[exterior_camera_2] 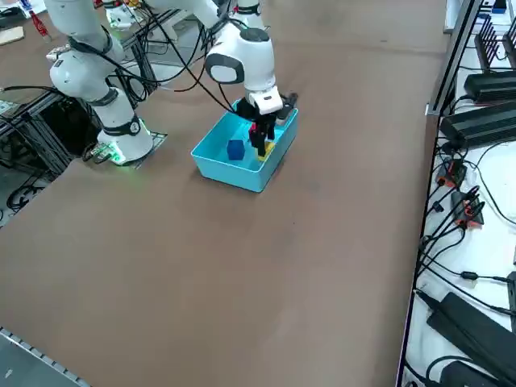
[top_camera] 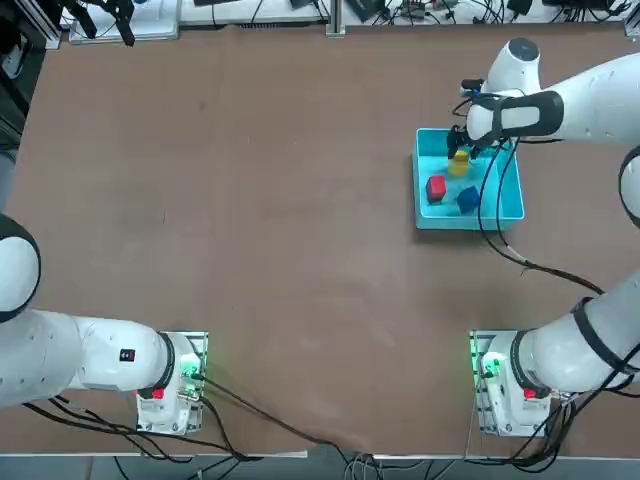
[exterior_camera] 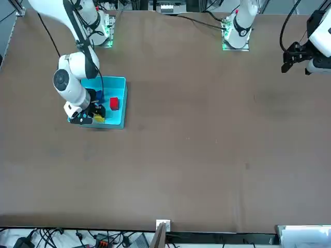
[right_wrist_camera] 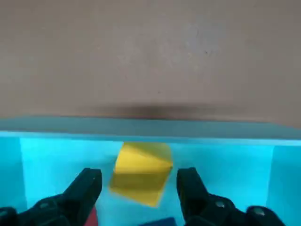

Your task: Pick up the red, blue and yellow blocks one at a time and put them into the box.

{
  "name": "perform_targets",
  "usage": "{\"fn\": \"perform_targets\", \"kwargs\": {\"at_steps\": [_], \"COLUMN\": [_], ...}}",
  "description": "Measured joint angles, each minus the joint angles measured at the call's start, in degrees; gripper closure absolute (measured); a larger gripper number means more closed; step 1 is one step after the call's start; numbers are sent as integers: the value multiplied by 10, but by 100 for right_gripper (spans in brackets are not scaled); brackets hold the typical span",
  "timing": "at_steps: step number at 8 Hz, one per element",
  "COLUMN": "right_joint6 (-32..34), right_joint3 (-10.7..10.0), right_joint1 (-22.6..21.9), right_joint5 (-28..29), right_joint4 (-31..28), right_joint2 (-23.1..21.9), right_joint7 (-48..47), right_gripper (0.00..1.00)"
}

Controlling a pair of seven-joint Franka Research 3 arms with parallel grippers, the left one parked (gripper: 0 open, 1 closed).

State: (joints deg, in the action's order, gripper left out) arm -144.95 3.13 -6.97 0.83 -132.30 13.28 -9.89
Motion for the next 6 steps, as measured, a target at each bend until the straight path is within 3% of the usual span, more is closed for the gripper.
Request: {"fn": "perform_targets", "kwargs": {"at_steps": [4,6], "right_joint6": [161,308], "right_joint3": [1,1], "right_joint1": [0,0], "right_joint5": [0,-1], "right_joint4": [38,141], "right_joint2": [-120,-156], "right_joint7": [1,1], "right_gripper": [0,0]}}
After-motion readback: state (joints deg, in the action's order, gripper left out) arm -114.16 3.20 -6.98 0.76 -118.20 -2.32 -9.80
